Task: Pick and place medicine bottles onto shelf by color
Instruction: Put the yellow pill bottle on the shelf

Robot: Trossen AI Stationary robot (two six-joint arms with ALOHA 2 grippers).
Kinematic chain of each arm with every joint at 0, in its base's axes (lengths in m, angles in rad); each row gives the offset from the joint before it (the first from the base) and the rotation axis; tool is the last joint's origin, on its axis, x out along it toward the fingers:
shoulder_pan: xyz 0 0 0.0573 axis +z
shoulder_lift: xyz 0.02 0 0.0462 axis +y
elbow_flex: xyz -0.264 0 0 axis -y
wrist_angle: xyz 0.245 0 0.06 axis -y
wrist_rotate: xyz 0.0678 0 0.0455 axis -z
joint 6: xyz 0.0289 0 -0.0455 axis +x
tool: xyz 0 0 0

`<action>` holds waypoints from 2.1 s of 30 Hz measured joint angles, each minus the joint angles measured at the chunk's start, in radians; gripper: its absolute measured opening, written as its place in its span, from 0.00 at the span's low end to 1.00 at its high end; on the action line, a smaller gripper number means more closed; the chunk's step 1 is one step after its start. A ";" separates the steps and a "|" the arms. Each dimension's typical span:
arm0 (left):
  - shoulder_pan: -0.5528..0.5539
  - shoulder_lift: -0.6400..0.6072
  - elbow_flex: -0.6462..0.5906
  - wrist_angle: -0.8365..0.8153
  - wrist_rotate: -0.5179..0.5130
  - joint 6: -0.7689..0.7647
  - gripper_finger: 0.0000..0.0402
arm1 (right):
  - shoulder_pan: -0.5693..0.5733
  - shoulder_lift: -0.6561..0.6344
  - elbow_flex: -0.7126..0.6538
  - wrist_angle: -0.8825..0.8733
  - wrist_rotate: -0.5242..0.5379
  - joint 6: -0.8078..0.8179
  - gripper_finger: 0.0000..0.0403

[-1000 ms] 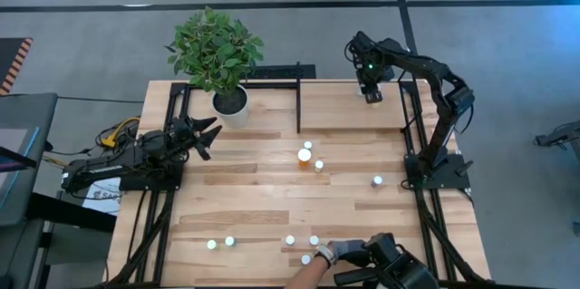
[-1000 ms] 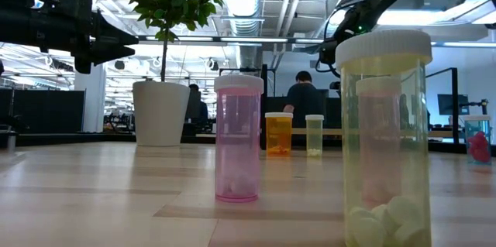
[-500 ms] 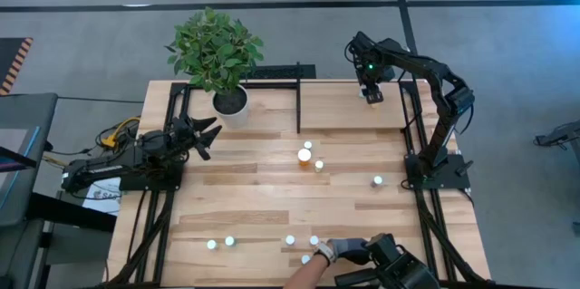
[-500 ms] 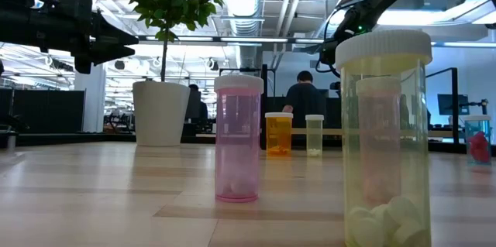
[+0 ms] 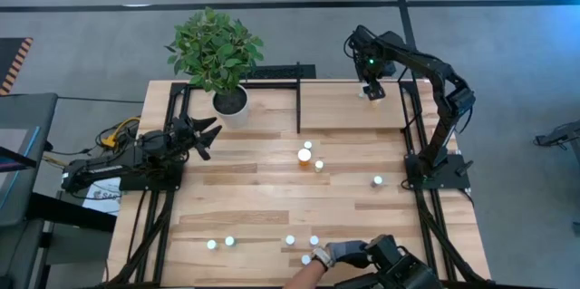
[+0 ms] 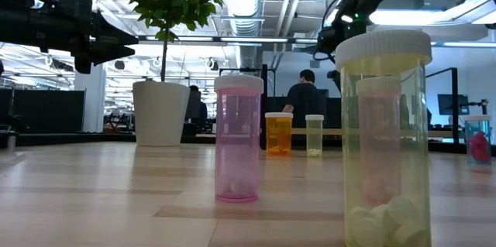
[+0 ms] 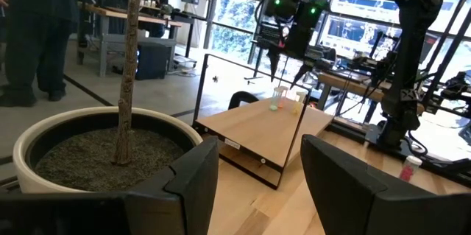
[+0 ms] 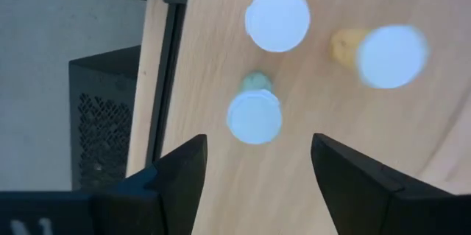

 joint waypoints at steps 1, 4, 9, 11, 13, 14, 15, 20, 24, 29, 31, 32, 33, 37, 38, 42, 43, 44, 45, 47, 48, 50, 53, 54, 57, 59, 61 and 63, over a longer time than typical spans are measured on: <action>0.000 0.000 0.000 0.000 0.000 0.000 0.45 | 0.003 0.000 0.018 -0.021 0.004 -0.012 0.66; 0.000 0.000 0.000 0.000 0.000 0.000 0.45 | 0.016 0.000 0.069 -0.081 0.007 -0.052 0.66; 0.000 0.000 0.000 0.000 0.000 0.000 0.45 | 0.041 0.000 0.168 -0.206 0.007 -0.184 0.66; 0.000 0.000 0.000 0.000 0.000 0.000 0.45 | 0.054 0.000 0.201 -0.242 0.007 -0.262 0.66; 0.000 0.000 0.000 0.000 0.000 0.000 0.45 | 0.070 0.000 0.220 -0.267 0.008 -0.346 0.66; 0.000 0.000 0.000 0.000 0.000 0.000 0.45 | 0.080 0.000 0.225 -0.271 0.008 -0.386 0.66; 0.000 0.000 0.000 0.000 0.000 0.000 0.45 | 0.091 0.000 0.229 -0.270 0.008 -0.420 0.66; 0.000 0.000 0.000 0.000 0.000 0.000 0.45 | 0.159 0.001 0.230 -0.252 0.007 -0.531 0.66; 0.000 0.000 0.000 0.000 0.000 0.000 0.45 | 0.229 0.001 0.230 -0.241 0.007 -0.560 0.66; 0.000 0.000 0.000 0.000 0.000 0.000 0.45 | 0.311 0.001 0.217 -0.223 0.015 -0.560 0.66; 0.000 0.000 0.000 0.000 0.000 0.000 0.45 | 0.339 0.001 0.209 -0.218 0.014 -0.547 0.66; 0.000 0.000 0.000 0.000 0.000 0.000 0.45 | 0.350 0.001 0.208 -0.221 0.012 -0.536 0.66; 0.000 0.000 0.000 0.000 0.000 0.000 0.45 | 0.363 0.001 0.208 -0.226 0.012 -0.523 0.66; 0.000 0.000 0.000 0.000 0.000 0.000 0.45 | 0.419 0.001 0.208 -0.238 0.012 -0.461 0.66; 0.000 0.000 0.000 0.000 0.000 0.000 0.45 | 0.437 0.001 0.208 -0.236 0.011 -0.448 0.66; 0.000 0.000 0.000 0.000 0.000 0.000 0.45 | 0.517 0.001 0.208 -0.224 0.006 -0.441 0.66; 0.000 0.000 0.000 0.000 0.000 0.000 0.45 | 0.539 0.001 0.208 -0.221 0.004 -0.449 0.66; 0.000 0.000 0.000 0.000 0.000 0.000 0.45 | 0.564 0.001 0.208 -0.219 -0.001 -0.464 0.66; 0.000 0.000 0.000 0.000 0.000 0.000 0.45 | 0.591 0.001 0.208 -0.215 -0.007 -0.485 0.66; 0.000 0.000 0.000 0.000 0.000 0.000 0.45 | 0.641 0.001 0.208 -0.204 -0.016 -0.524 0.66; 0.000 0.000 0.000 0.000 0.000 0.000 0.45 | 0.667 0.001 0.208 -0.195 -0.016 -0.543 0.66; 0.000 0.000 0.000 0.000 0.000 0.000 0.45 | 0.716 0.002 0.208 -0.176 -0.015 -0.560 0.66; 0.000 0.000 0.000 0.000 0.000 0.000 0.45 | 0.788 0.016 0.208 -0.155 0.003 -0.498 0.66; 0.000 0.000 0.000 0.000 0.000 0.000 0.45 | 0.809 0.017 0.207 -0.156 0.007 -0.465 0.66; 0.000 0.000 0.000 0.000 0.000 0.000 0.45 | 0.870 0.046 0.209 -0.152 0.039 -0.431 0.66; 0.000 0.000 0.000 0.000 0.000 0.000 0.45 | 0.893 0.069 0.207 -0.155 0.066 -0.448 0.66; 0.000 0.000 0.000 0.000 0.001 0.000 0.45 | 0.909 0.095 0.209 -0.153 0.100 -0.502 0.66; 0.000 0.000 0.000 0.000 0.000 0.000 0.45 | 0.908 0.119 0.206 -0.154 0.100 -0.570 0.66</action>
